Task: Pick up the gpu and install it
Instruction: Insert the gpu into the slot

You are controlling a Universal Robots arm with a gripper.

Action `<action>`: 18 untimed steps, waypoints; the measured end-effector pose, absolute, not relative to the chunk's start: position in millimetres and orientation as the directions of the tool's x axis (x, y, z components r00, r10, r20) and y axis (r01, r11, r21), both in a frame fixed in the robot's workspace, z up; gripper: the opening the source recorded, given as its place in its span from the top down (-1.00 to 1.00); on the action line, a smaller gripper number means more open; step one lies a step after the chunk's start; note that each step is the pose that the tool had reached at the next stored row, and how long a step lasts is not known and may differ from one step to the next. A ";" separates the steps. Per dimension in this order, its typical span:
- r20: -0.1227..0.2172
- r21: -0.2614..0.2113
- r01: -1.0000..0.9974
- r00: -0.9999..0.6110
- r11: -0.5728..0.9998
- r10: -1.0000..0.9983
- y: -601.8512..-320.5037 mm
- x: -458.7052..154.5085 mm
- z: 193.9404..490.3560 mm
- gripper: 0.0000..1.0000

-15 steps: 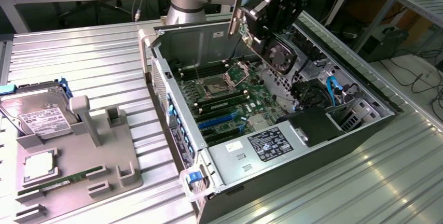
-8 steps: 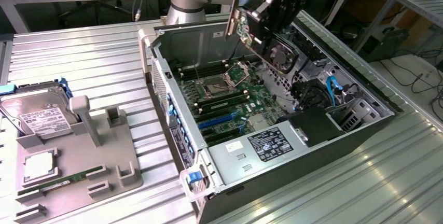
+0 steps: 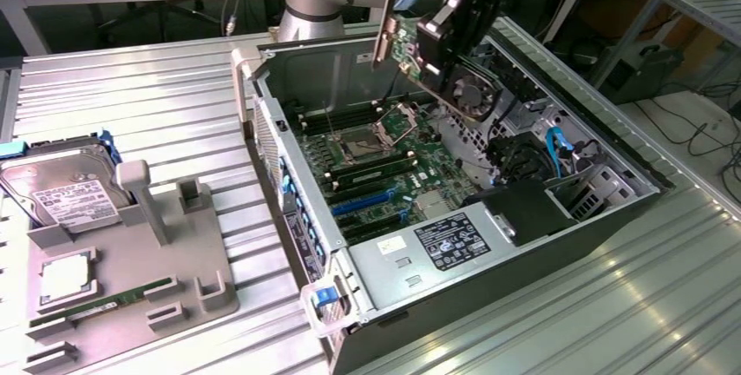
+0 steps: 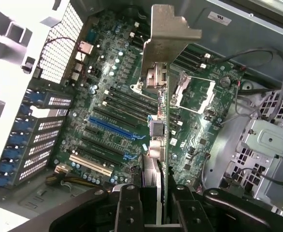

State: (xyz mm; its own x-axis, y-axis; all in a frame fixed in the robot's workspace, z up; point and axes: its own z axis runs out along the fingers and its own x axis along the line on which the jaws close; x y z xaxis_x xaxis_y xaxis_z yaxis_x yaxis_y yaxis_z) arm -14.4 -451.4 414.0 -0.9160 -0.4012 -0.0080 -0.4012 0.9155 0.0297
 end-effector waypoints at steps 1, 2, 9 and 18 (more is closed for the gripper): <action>-0.008 0.030 -0.413 -0.911 0.910 -0.413 -451.4 -14.4 414.0 0.44; -0.008 0.030 -0.420 -0.907 0.907 -0.420 -451.4 -14.4 414.0 0.44; -0.008 0.030 -0.487 -0.874 0.873 -0.487 -451.4 -14.4 414.0 0.44; -0.008 0.030 -0.547 -0.837 0.836 -0.547 -451.5 -14.4 414.0 0.44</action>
State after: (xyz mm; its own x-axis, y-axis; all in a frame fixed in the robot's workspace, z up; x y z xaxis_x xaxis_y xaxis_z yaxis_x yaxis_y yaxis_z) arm -14.4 -451.5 414.0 -0.8369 -0.5473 -0.0080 -0.5473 0.8364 0.0297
